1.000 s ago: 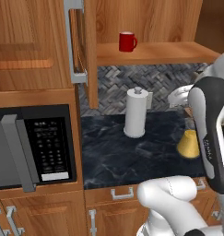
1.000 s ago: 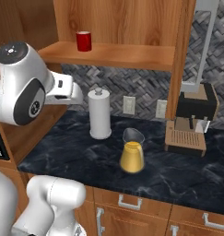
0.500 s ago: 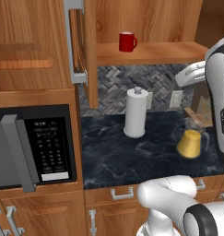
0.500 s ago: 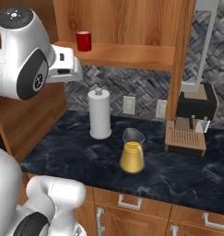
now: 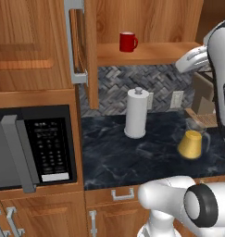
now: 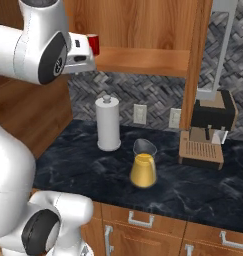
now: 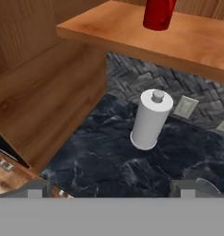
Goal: There is a tray on the dining counter. Grab the cup, mug, and pitcher and place them on the tray. The pitcher may be placed next to the tray if it cannot fit the tray.
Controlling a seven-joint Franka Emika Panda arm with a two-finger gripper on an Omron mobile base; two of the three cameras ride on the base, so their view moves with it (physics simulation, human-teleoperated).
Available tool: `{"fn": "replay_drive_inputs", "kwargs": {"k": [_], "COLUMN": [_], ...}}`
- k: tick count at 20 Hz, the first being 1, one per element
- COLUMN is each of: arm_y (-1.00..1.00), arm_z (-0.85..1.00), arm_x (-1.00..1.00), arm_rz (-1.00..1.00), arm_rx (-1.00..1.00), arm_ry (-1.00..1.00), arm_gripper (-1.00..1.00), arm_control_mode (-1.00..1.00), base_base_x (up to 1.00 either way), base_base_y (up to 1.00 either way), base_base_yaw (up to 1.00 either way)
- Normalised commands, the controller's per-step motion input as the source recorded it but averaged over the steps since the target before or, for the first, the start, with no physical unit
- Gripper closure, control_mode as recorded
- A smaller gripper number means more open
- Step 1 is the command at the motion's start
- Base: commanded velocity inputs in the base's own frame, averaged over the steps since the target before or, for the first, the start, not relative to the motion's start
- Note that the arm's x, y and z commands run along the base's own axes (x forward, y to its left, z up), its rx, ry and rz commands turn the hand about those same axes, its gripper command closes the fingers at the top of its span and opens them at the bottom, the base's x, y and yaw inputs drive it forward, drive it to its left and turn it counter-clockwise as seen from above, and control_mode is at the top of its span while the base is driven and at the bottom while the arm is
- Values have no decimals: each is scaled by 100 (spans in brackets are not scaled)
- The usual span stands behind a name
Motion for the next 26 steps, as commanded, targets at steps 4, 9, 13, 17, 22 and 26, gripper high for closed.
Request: {"fn": "replay_drive_inputs", "kwargs": {"k": [4, 9, 13, 17, 22, 26], "arm_y": [0, 2, 6, 6, 14, 13], "arm_z": [2, 0, 0, 0, 0, 0], "arm_x": [71, 66, 55, 51, 51, 41], "arm_rz": [8, 5, 1, 0, 0, 0], "arm_rx": [0, 0, 3, 6, 6, 6], "arm_ry": [0, 0, -2, -5, -7, -12], "arm_gripper": [-100, -100, -100, -100, -100, -100], "arm_control_mode": [-100, -100, -100, -100, -100, -100], "base_base_x": [0, 0, 0, 0, 0, 0], "base_base_y": [0, 0, 0, 0, 0, 0], "base_base_yaw": [0, 0, 0, 0, 0, 0]}}
